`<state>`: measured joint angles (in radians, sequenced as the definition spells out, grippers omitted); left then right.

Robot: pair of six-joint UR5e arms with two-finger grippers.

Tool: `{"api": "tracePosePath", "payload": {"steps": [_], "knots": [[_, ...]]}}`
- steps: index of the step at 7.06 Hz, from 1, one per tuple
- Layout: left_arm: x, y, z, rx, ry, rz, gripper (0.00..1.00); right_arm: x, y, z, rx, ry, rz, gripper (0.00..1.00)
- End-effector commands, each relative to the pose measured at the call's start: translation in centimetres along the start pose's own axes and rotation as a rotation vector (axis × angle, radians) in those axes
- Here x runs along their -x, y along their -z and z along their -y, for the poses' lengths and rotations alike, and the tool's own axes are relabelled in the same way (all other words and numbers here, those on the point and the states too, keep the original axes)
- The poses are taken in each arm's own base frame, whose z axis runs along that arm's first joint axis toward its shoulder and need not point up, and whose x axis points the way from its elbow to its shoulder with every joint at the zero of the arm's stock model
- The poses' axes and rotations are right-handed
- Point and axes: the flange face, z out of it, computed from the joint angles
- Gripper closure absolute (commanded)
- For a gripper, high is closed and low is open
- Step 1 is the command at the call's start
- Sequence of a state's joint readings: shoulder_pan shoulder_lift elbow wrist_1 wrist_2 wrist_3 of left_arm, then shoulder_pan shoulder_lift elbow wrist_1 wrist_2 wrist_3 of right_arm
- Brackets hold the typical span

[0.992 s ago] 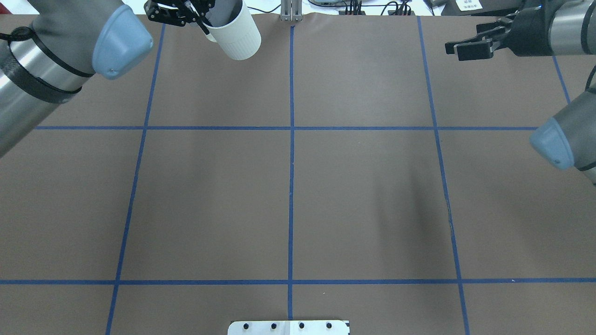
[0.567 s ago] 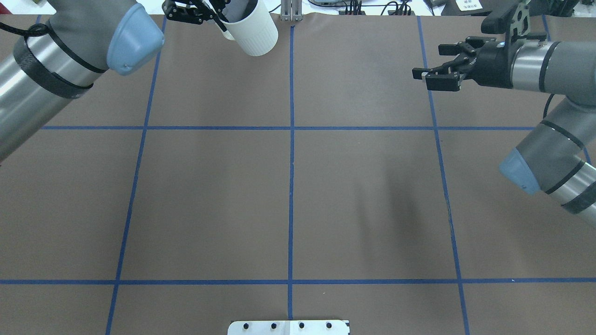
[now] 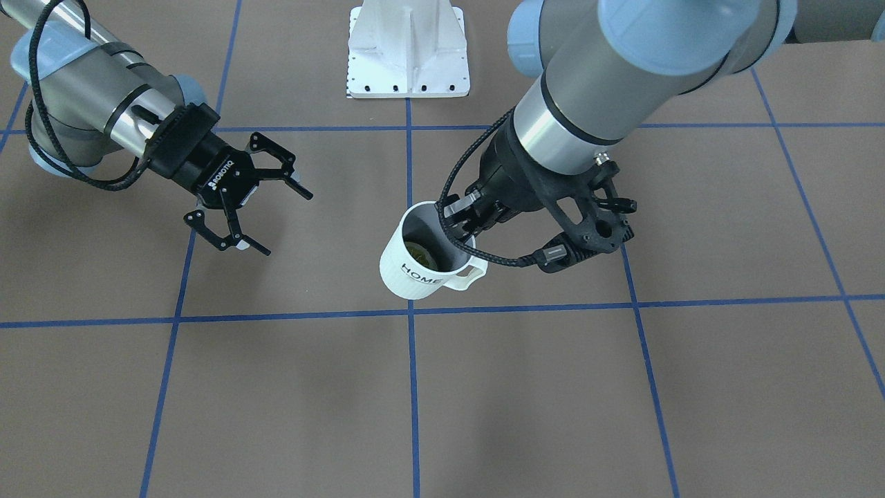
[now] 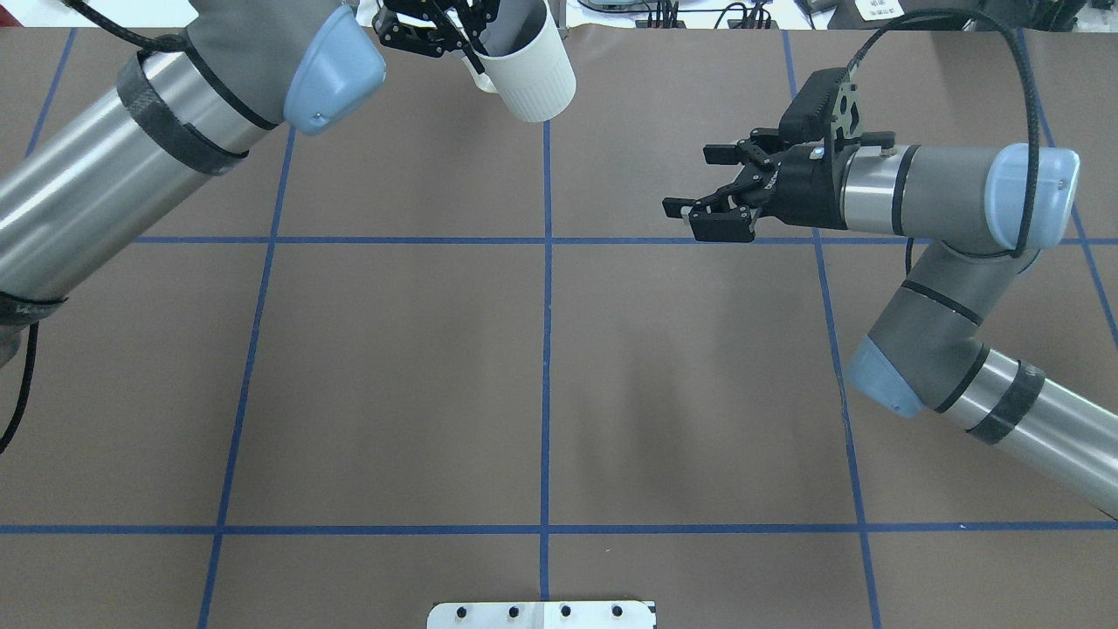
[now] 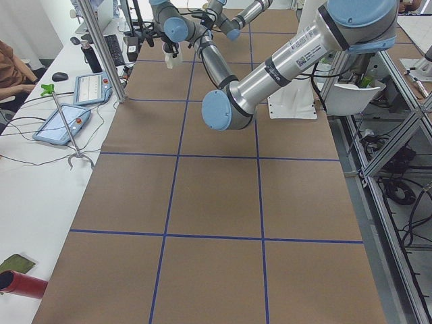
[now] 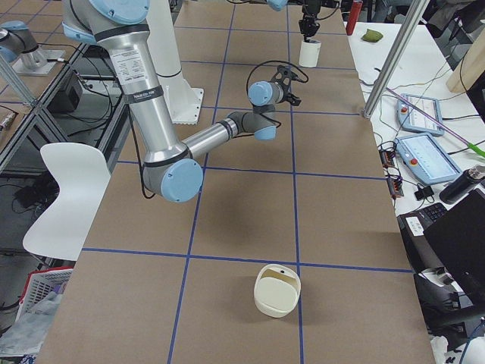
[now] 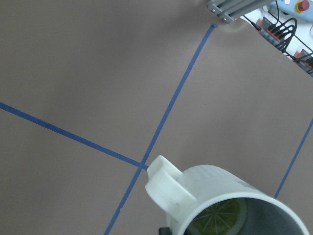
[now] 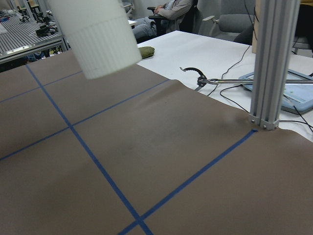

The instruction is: Left arm hands cup to right arm to dump lemon

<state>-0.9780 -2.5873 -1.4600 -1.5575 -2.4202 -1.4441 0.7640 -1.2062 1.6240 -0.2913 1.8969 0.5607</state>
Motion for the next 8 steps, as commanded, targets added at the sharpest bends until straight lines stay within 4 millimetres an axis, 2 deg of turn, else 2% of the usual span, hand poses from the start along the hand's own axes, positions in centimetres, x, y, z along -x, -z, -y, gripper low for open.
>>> {"api": "tracePosePath", "payload": {"steps": [1, 2, 4, 7, 8], "knots": [[-0.1, -0.9, -0.3, 0.040, -0.100, 0.010, 1.00, 1.7, -1.1, 1.3, -0.020, 0.040, 0.025, 0.01], [0.1, -1.8, 0.4, 0.056, -0.119, 0.023, 1.00, 2.1, -1.4, 1.3, -0.016, 0.041, 0.030, 0.01], [-0.1, -3.6, -0.5, 0.079, -0.126, 0.035, 1.00, 3.8, -2.6, 2.0, -0.019, 0.040, 0.056, 0.01], [-0.4, -6.5, -2.7, 0.116, -0.142, 0.055, 1.00, 3.8, -2.8, 1.8, -0.013, 0.040, 0.055, 0.01], [-0.5, -6.9, -3.1, 0.123, -0.146, 0.057, 1.00, 3.7, -2.8, 1.8, -0.013, 0.039, 0.051, 0.01]]}}
